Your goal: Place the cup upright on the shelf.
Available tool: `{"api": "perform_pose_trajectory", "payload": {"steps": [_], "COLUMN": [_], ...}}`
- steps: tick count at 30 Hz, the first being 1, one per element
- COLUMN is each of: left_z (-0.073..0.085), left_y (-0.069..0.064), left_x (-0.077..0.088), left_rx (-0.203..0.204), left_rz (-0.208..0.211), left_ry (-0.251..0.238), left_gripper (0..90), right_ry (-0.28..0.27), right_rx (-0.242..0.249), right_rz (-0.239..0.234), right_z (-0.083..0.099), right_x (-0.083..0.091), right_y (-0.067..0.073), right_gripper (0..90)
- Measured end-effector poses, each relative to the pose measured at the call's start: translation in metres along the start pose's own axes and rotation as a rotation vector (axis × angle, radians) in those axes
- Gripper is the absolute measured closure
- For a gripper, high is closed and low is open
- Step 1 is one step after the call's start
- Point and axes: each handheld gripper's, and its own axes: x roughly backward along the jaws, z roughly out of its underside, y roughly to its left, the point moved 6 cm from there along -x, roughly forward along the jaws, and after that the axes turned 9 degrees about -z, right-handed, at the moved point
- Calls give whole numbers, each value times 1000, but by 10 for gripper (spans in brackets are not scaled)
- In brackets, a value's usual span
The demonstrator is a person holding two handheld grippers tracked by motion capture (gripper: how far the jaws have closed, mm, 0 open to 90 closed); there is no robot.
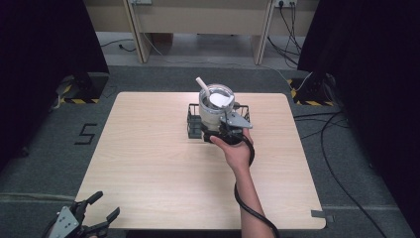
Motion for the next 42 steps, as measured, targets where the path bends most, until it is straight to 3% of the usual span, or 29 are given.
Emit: {"api": "perform_pose_trajectory", "payload": {"steps": [11,24,28,42], "left_z": [0,0,0,1], "left_y": [0,0,0,1], "left_x": [0,0,0,-1], "left_rx": [0,4,4,7], "left_rz": [3,1,1,-5], "left_ry": [1,1,0,6], "left_gripper": [220,220,221,221], "right_ry": [-5,-26,-10,-4], "right_rx": [-13,-12,-14,-35], "right_rz": [44,55,71,136], "right_z": [-19,-40,-44,-58], "right_x": [1,3,1,-19], "right_y": [-22,-29,-35,-69], "right_gripper": [103,103,104,103]}}
